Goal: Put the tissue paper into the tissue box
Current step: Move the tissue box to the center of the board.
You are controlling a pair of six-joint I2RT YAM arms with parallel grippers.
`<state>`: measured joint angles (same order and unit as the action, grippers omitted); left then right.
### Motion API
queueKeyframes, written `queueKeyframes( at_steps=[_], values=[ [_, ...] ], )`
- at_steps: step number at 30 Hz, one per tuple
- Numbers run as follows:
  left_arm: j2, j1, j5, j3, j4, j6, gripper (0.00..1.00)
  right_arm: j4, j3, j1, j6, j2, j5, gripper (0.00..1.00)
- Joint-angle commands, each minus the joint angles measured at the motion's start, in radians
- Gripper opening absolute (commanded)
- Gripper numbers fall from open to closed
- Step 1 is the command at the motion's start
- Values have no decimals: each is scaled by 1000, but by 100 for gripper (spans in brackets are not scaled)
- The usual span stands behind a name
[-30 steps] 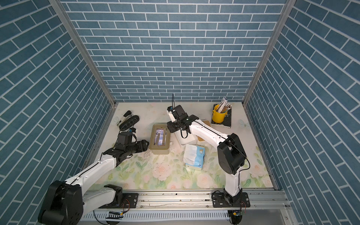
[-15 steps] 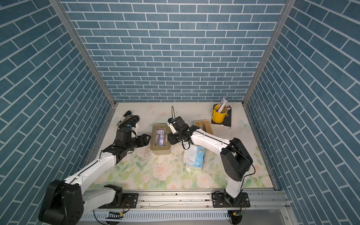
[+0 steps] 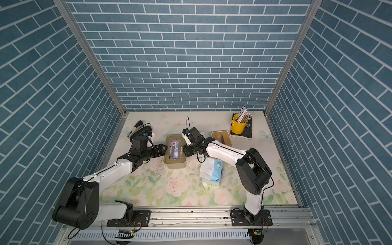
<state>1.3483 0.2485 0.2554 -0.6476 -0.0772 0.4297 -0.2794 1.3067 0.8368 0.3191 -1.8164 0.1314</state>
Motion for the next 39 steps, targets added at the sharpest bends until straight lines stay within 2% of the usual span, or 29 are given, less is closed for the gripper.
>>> queueKeyframes(
  at_steps=[1, 11, 18, 31, 35, 39],
  values=[
    [19, 5, -40, 15, -8, -25, 76, -9, 5, 1, 7, -35, -1, 28],
    [53, -7, -47, 71, -46, -32, 75, 15, -17, 1, 14, -68, 14, 23],
    [81, -56, 3, 130, -108, -34, 75, 36, -53, 1, 21, -73, 16, 22],
    [84, -103, -7, 127, -99, -54, 74, 81, -14, 6, 51, -124, 60, 21],
    [-8, -106, 3, 52, -45, -25, 82, 105, 54, 20, 107, -172, 74, 21],
    [-145, -103, -66, -83, 78, -27, 88, 111, 140, 43, 146, -228, 78, 24]
  ],
)
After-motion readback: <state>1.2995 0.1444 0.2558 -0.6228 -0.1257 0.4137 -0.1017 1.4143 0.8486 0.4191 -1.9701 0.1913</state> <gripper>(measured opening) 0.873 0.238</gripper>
